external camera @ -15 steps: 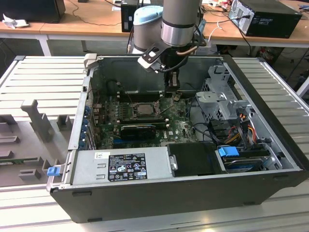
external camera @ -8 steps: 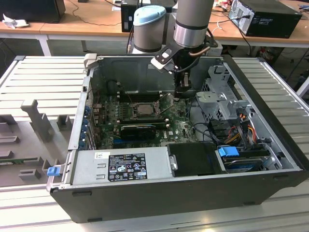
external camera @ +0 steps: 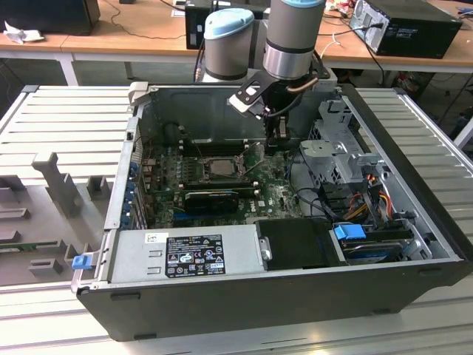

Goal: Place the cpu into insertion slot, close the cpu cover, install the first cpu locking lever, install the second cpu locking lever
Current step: 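Close the cpu cover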

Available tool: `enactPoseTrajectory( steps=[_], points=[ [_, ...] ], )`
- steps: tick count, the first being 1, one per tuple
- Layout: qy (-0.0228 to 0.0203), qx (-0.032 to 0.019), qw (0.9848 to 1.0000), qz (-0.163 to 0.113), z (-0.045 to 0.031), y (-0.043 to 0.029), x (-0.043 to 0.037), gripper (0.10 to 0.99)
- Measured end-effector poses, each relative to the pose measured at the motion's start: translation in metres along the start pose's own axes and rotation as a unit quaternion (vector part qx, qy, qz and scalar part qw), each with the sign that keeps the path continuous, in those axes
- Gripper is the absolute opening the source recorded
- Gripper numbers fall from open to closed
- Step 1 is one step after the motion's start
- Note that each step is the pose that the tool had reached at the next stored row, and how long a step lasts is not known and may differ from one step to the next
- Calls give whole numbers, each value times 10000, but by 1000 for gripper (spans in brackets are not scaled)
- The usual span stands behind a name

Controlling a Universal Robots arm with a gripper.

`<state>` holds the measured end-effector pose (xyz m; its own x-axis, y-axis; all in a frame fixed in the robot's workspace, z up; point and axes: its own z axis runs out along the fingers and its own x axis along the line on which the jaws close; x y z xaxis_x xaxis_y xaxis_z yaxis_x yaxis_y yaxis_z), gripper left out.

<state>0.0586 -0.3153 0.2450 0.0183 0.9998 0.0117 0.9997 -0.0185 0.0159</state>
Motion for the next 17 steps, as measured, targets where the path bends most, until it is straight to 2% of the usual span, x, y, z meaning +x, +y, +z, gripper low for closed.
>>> enactPoseTrajectory(
  steps=[3, 17],
  points=[
    [1, 0, 10000, -1, 0, -34, -1, 106],
    [1, 0, 10000, -3, -1, -80, -1, 106]
  ],
)
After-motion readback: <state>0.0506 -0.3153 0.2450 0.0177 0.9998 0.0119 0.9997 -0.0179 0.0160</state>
